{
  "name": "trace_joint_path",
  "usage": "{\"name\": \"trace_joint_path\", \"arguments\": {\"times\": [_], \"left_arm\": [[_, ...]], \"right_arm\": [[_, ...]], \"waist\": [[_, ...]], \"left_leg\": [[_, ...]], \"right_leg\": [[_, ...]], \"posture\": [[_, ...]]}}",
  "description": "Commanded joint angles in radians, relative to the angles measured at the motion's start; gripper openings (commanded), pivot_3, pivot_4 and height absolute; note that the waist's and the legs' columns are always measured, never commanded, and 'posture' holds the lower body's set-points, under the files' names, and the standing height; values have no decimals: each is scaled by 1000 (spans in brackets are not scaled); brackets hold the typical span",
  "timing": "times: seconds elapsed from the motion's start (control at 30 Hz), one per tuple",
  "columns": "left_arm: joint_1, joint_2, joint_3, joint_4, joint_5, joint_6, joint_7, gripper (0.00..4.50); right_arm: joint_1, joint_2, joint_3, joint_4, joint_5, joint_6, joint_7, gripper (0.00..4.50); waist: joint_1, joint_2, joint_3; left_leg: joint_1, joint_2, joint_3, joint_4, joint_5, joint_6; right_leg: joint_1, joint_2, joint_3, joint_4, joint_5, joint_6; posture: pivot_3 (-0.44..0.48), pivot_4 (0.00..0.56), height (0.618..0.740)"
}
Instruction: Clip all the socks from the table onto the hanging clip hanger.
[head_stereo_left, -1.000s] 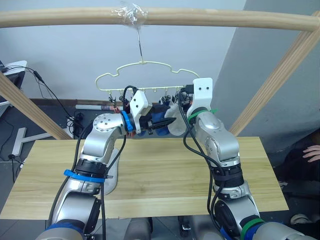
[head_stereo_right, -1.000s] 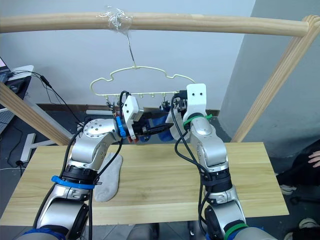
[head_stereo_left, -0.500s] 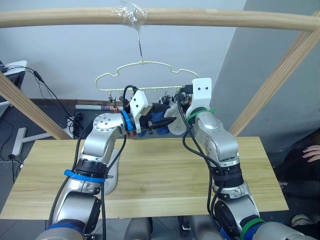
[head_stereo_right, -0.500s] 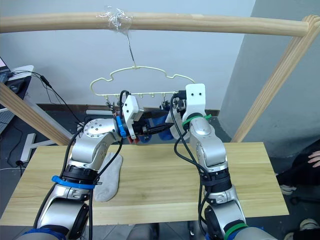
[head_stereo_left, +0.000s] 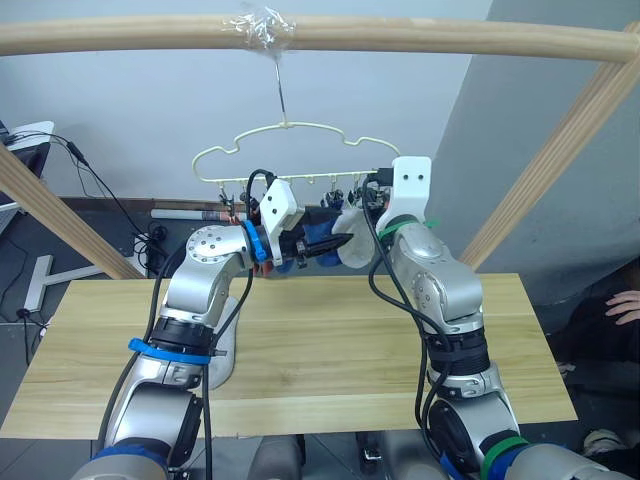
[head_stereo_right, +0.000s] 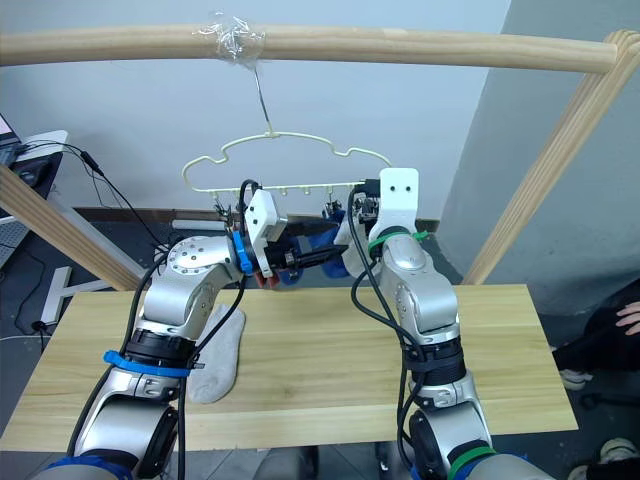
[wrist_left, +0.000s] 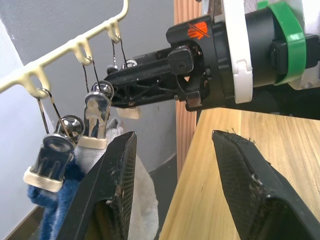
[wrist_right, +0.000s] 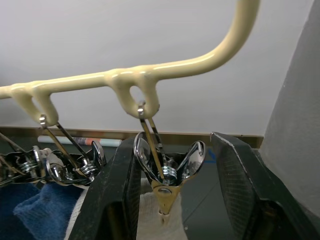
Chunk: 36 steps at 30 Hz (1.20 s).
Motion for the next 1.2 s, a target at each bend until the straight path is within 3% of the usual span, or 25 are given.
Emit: {"name": "trace_joint_path", "arguments": {"times": [0.03, 0.33, 0.43, 0.6, 0.97, 1.07, 1.2], "left_arm": [[-15, -2, 18, -26, -11, -16, 2, 2501], [-11, 2, 20, -32, -11, -16, 4, 2501], [-11, 1, 19, -32, -10, -17, 4, 2501], [-10, 0, 19, -35, -10, -17, 5, 2501], [49, 14, 40, -70, -16, 15, 34, 2501], [139, 49, 88, -96, -18, 64, 86, 3052], [271, 106, 132, -83, 27, 91, 161, 4324]], "right_arm": [[-39, 93, 5, -33, 37, -12, -2, 2201], [-66, 93, 13, 5, 71, -43, 1, 2201], [-73, 89, 15, 13, 80, -54, 2, 1580], [-80, 81, 18, 16, 87, -67, 6, 80], [-78, 46, 44, 8, 71, -73, 30, 82], [-78, 29, 45, 2, 63, -71, 39, 82], [-75, 19, 39, -3, 59, -69, 51, 82]], "waist": [[0, 0, 0], [0, 0, 0], [0, 0, 0], [1, 0, 0], [1, 0, 0], [-5, 0, 0], [-5, 0, 0]], "left_leg": [[0, 0, 0, 0, 0, 0], [0, 0, 0, 0, 0, 0], [0, 0, 0, 0, 0, 0], [0, 0, 0, 0, 0, 0], [0, 0, 0, 0, 0, 0], [0, 0, -1, 0, 0, 0], [1, 2, -1, -1, 0, 0]], "right_leg": [[0, 0, 0, 0, 0, 0], [0, 0, 0, 0, 0, 0], [0, 0, 0, 0, 0, 0], [0, 0, 0, 0, 0, 0], [0, 0, 0, 0, 0, 0], [0, 0, 1, 0, 0, 0], [-1, 0, 1, 0, 0, 0]], "posture": [[-60, 209, 701], [-53, 204, 701], [-53, 202, 701], [-53, 202, 701], [-62, 202, 701], [-67, 207, 701], [-61, 212, 701]]}}
